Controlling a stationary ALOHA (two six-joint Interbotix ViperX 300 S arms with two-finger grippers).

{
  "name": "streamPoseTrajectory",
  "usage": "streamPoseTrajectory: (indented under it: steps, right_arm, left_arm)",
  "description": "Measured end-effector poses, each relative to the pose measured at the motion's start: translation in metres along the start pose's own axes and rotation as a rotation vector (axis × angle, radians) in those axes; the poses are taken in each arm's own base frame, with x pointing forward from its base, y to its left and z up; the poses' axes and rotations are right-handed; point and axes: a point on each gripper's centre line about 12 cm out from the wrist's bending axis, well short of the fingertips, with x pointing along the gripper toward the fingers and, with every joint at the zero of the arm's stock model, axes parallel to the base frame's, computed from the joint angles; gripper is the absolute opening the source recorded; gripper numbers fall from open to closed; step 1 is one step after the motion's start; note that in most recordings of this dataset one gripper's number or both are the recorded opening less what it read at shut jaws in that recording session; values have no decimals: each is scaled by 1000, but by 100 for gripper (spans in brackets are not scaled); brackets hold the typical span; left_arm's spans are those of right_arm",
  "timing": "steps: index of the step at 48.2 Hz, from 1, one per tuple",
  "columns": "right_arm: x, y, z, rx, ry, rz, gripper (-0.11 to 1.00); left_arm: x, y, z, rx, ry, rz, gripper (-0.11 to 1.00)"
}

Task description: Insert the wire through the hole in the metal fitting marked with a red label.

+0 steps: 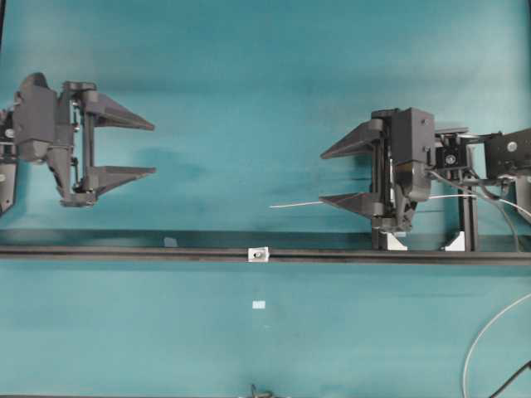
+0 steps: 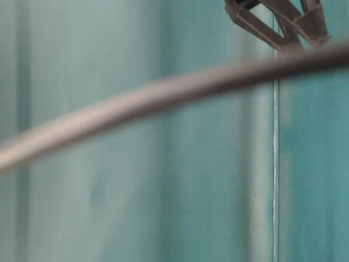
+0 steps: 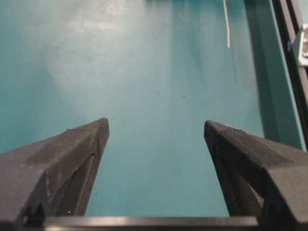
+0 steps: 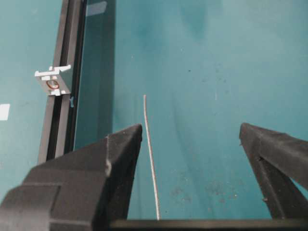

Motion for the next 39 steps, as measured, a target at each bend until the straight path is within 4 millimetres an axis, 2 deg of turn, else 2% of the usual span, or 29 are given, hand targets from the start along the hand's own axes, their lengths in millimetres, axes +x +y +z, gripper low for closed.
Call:
streamPoseTrajectory:
  steps: [17,39]
  right_arm:
    - [14,-3,-13,32,36,-10,90]
    - [20,0,-21,31,66,-5,90]
  left_arm:
    - [13,0,-6,4,3,1,88]
    - [25,-1,-12,6,14,1,88]
